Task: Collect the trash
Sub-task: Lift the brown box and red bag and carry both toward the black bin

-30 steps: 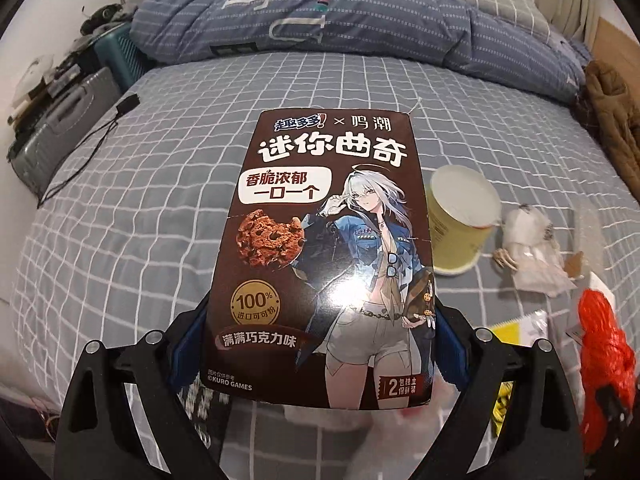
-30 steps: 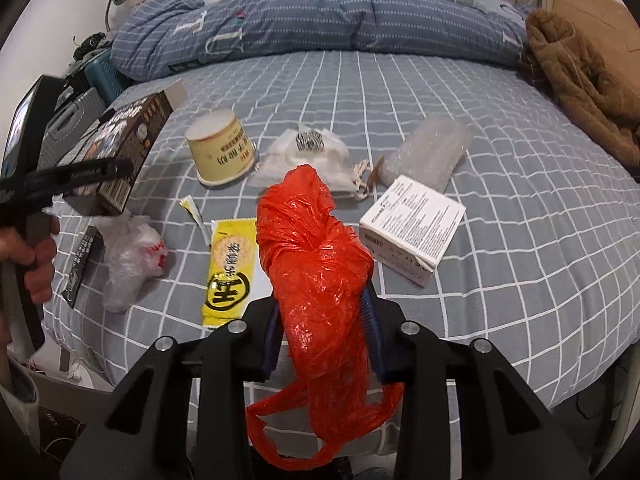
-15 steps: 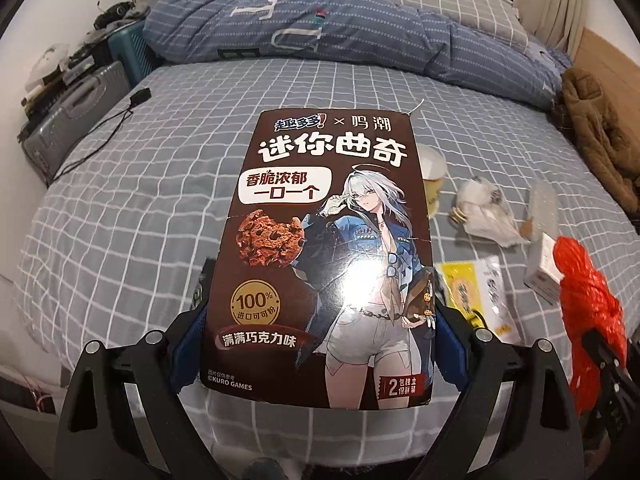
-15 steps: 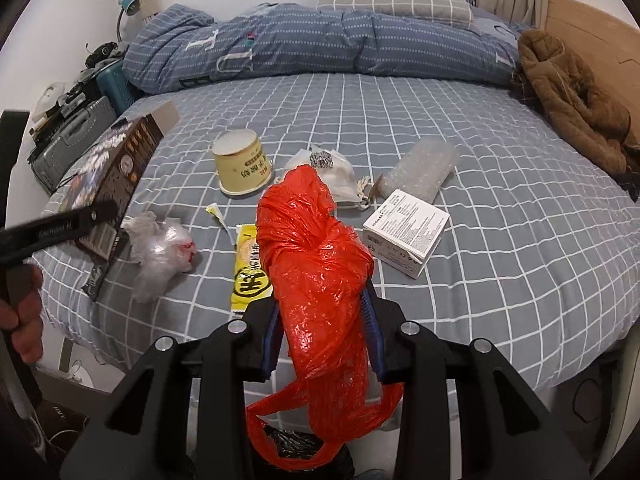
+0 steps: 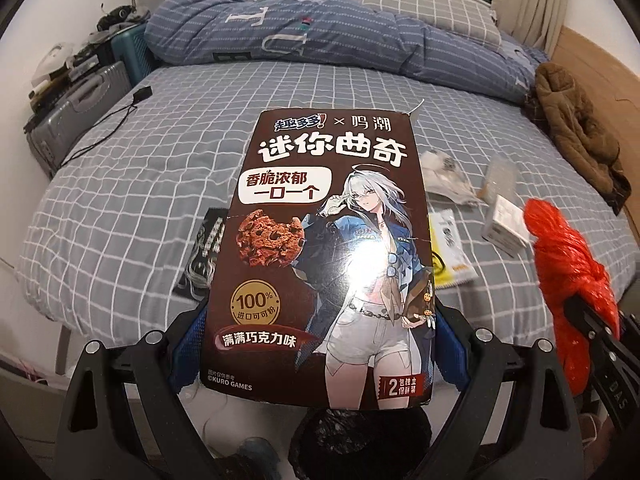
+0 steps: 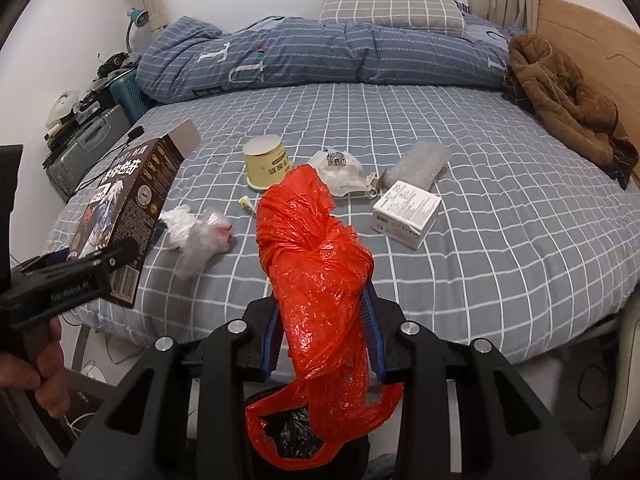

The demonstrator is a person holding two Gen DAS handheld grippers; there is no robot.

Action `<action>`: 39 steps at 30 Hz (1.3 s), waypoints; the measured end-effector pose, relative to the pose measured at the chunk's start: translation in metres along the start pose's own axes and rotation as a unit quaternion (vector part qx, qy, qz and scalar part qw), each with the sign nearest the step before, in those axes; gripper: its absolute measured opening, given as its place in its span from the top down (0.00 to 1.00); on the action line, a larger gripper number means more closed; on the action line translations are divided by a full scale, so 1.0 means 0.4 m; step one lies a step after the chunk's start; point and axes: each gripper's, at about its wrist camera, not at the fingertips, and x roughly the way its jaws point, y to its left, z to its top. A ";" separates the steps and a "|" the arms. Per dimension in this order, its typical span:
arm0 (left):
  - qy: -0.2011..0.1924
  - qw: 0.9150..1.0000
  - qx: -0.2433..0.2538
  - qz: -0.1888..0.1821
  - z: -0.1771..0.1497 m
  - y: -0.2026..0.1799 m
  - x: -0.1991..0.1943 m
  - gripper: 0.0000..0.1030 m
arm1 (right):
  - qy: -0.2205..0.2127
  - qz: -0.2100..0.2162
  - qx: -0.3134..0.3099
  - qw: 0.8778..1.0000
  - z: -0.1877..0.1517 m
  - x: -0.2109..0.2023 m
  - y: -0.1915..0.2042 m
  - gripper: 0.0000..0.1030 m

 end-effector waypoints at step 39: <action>0.101 0.995 0.013 -0.014 -0.458 -0.027 -0.021 0.13 | 0.102 -0.043 -0.004 0.994 -0.377 -0.039 -0.050 0.68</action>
